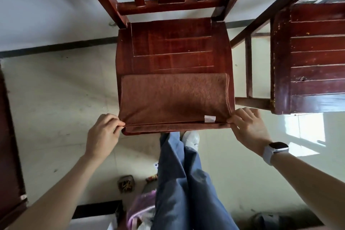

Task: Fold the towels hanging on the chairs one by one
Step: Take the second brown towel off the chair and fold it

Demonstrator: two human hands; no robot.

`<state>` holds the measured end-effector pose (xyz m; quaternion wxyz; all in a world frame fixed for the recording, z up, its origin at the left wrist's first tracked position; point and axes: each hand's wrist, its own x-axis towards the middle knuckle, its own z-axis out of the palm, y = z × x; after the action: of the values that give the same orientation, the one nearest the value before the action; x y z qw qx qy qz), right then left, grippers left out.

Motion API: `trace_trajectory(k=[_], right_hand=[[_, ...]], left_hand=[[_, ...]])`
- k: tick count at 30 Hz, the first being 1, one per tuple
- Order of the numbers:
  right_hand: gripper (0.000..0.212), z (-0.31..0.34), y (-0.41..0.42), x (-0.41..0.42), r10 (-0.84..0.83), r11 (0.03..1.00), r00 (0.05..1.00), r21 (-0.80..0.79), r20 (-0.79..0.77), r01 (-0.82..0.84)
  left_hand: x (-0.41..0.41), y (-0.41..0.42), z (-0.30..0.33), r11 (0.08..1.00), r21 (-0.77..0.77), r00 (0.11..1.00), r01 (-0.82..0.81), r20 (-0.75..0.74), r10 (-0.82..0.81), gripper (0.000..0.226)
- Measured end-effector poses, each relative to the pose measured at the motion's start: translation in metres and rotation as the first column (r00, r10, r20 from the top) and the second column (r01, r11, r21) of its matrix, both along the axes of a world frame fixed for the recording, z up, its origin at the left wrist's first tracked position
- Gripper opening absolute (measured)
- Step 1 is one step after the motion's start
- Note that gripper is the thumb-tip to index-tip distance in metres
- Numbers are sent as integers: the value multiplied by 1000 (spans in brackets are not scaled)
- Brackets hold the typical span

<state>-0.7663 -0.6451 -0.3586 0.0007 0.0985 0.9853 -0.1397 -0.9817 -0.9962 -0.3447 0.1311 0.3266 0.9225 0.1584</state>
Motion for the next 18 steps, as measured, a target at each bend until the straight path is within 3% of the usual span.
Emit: trace_trajectory(k=[6,10,13,18], right_hand=[[13,-19,-4,13,9,997,996,72,89,-15],[9,-20,-8,20,24,998,999,64,40,-26],[14,-20,-10,25,17,998,1000,62,26,-19],[11,-29,-17,28,15,994,989,105,147,-31]], left_hand=[[17,-2,-27,997,-62,998,48,-27,-50,17],[22,-9,-30,996,-41,994,74,-78,-77,7],[24,-12,-28,995,-36,990,88,-109,-92,14],[33,-12,-38,982,-146,990,116,-58,-125,6]])
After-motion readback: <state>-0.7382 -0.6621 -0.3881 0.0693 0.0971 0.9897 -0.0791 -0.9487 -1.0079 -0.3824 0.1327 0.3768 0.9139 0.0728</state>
